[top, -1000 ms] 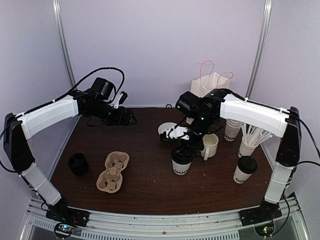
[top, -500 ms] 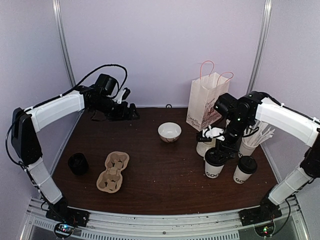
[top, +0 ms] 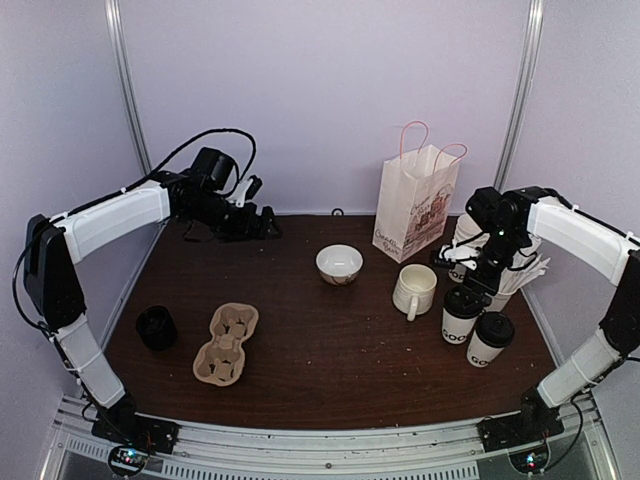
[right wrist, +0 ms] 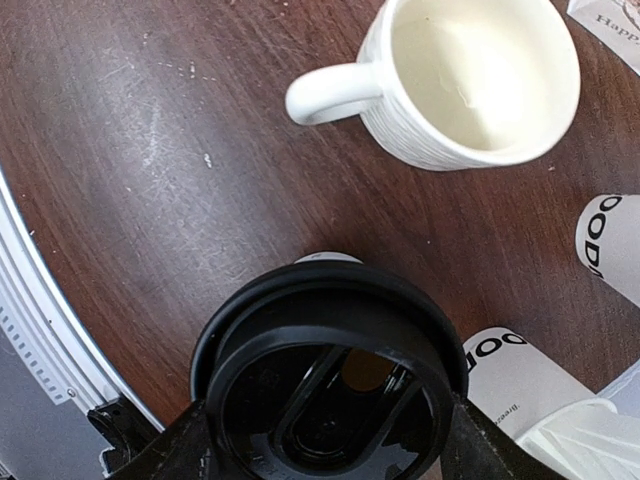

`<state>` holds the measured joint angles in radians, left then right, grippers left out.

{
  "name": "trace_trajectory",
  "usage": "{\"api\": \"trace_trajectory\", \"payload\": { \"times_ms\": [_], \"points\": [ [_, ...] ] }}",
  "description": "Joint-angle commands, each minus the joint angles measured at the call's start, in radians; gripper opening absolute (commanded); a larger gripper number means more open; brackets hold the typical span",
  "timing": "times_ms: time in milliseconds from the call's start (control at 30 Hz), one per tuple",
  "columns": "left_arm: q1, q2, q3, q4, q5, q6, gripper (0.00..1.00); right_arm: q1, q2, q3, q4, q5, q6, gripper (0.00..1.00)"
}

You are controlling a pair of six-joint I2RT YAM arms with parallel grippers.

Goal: Pack the takeout coffee

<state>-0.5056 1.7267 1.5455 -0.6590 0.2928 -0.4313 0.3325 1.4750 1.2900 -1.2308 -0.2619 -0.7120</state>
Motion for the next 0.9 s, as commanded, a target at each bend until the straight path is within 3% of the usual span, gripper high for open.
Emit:
{"api": "trace_trajectory", "payload": {
  "times_ms": [0, 400, 700, 767, 867],
  "points": [
    [0.006, -0.018, 0.000, 0.025, -0.004, 0.022, 0.98, -0.035, -0.003, -0.014, 0.052, 0.036, -0.006, 0.71],
    [0.006, -0.004, -0.030, 0.036, 0.038, -0.012, 0.98, -0.059, 0.040, -0.037, 0.095, 0.051, -0.023, 0.75],
    [0.006, -0.013, -0.040, 0.036, 0.043, -0.004, 0.98, -0.060, 0.030, -0.007, 0.048, 0.017, -0.009, 0.88],
    [0.006, -0.020, -0.043, 0.036, 0.045, -0.003, 0.98, -0.059, 0.021, 0.023, 0.016, -0.009, -0.008, 0.99],
    [0.006, -0.037, -0.048, 0.036, 0.048, 0.009, 0.97, -0.059, 0.018, 0.110, -0.042, -0.081, 0.011, 0.99]
  ]
}}
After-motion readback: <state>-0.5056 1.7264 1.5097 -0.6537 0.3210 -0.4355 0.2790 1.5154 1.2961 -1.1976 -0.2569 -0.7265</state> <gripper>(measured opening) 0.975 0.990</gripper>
